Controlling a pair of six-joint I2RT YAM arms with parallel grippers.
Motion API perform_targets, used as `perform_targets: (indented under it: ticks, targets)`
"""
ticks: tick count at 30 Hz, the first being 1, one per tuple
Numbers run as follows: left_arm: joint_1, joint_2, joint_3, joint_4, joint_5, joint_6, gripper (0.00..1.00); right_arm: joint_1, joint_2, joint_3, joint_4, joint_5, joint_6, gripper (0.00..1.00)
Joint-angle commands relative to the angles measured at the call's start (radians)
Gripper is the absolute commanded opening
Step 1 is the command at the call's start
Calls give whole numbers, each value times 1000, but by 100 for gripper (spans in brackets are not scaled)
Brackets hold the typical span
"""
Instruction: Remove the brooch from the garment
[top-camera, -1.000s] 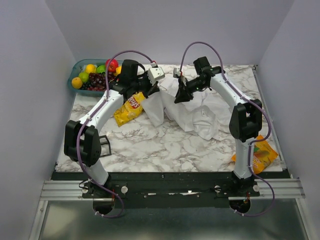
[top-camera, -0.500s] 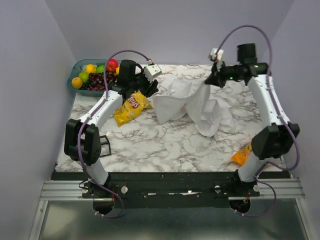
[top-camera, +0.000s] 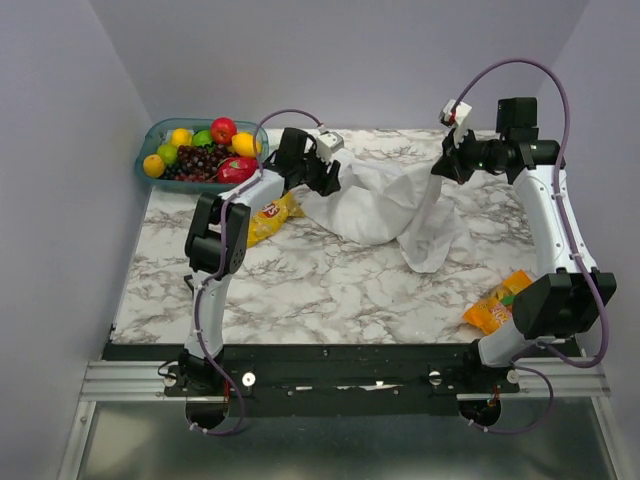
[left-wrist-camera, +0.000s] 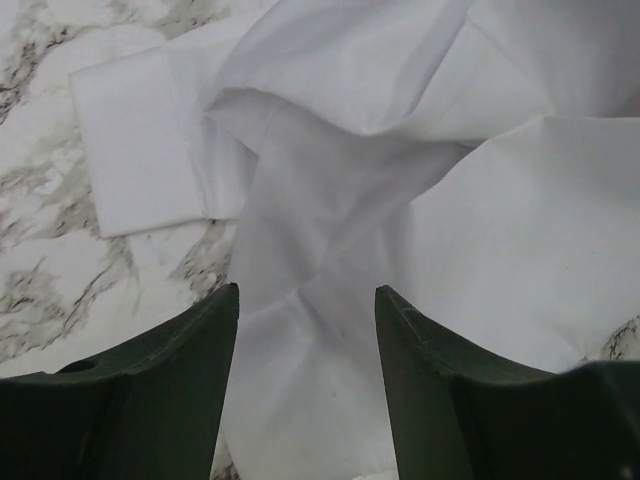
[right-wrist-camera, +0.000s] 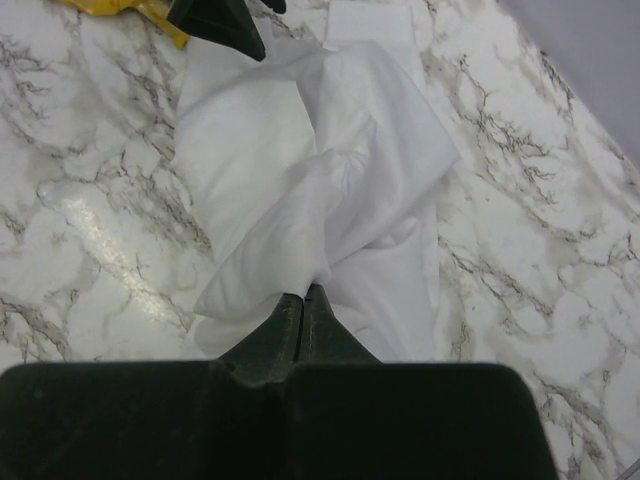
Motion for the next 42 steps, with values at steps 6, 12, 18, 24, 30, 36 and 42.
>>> perform_targets:
  ticks: [6, 12, 18, 24, 30, 36, 42]
  targets:
    - [-38, 89, 50, 185, -235, -325, 67, -4, -19, 43, -45, 14, 15, 1]
    - [-62, 169, 127, 158, -261, -439, 73, -4, -73, 40, -111, 32, -8, 1]
    - [-64, 187, 112, 107, -305, -584, 75, -5, -107, 74, -133, 40, 26, 1]
    - [-70, 190, 95, 116, -262, -597, 32, -5, -85, 85, -115, 35, 63, 1]
    - [-55, 169, 69, 130, -213, -559, 0, -9, -52, 100, -72, 57, 89, 1]
    - [46, -7, 34, 176, -91, -480, 0, -111, 16, 205, 8, 75, 166, 1]
    - [155, -336, -169, 155, 62, -255, 0, -185, 126, 367, 4, 45, 135, 1]
